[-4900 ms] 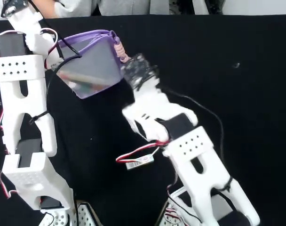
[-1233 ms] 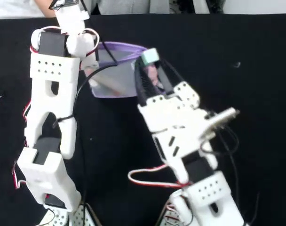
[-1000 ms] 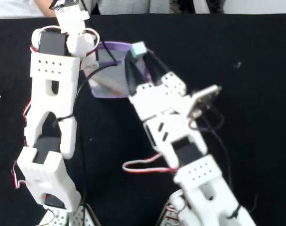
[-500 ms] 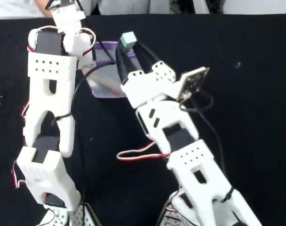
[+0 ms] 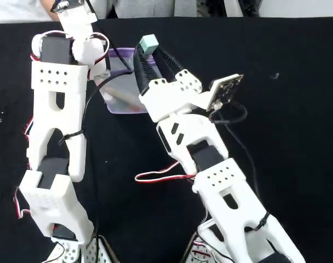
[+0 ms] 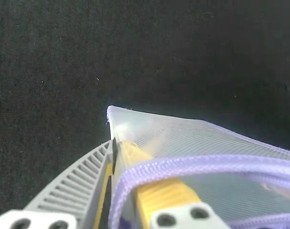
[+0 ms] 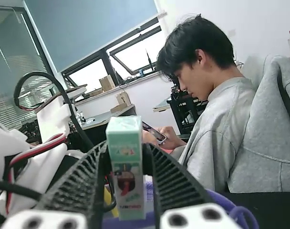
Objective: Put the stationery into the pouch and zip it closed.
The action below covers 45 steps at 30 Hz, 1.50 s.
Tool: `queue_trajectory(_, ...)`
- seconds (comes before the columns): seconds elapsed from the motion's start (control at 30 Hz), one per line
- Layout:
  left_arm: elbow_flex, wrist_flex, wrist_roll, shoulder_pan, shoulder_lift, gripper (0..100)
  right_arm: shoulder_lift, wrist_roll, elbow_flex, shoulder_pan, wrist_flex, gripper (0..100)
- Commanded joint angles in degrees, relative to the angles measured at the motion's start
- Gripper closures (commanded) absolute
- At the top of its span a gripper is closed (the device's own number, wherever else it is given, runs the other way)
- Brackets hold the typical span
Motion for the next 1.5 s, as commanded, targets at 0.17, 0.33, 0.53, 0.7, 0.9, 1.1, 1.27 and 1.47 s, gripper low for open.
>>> queue_trajectory(0.17, 1.1, -3.25, 2.9, -1.27, 1.23, 97, -1.01, 4.31, 2.59, -0.44, 7.3, 98.8)
queue_trajectory(0.33, 0.13, -2.81, 2.9, -1.27, 1.32, 97, -7.69, 6.86, 4.18, -0.7, 9.05, 98.8)
queue_trajectory(0.53, -0.31, -2.73, 2.9, -1.1, 1.32, 97, -4.0, 8.88, 2.68, -0.79, 8.97, 98.8)
queue_trajectory(0.7, -0.13, -2.64, 2.9, -0.75, 1.32, 97, 4.97, 9.23, -2.77, -0.44, 9.14, 98.8)
queue_trajectory(0.9, -0.48, -2.02, 2.81, -0.92, 1.14, 97, 7.78, 8.62, -9.63, -0.7, 8.97, 98.8)
queue_trajectory(1.1, -4.79, 1.58, 1.49, -1.01, -0.53, 97, 4.88, 8.62, -10.68, -0.62, 9.23, 98.8)
queue_trajectory(1.27, -4.79, 1.58, 0.62, -0.84, -0.53, 97, -0.13, 8.62, -10.07, -0.7, 10.81, 98.8)
queue_trajectory(1.47, -4.62, 1.58, 0.53, -0.84, -0.44, 97, -2.42, 8.62, -10.24, -0.79, 11.16, 98.8)
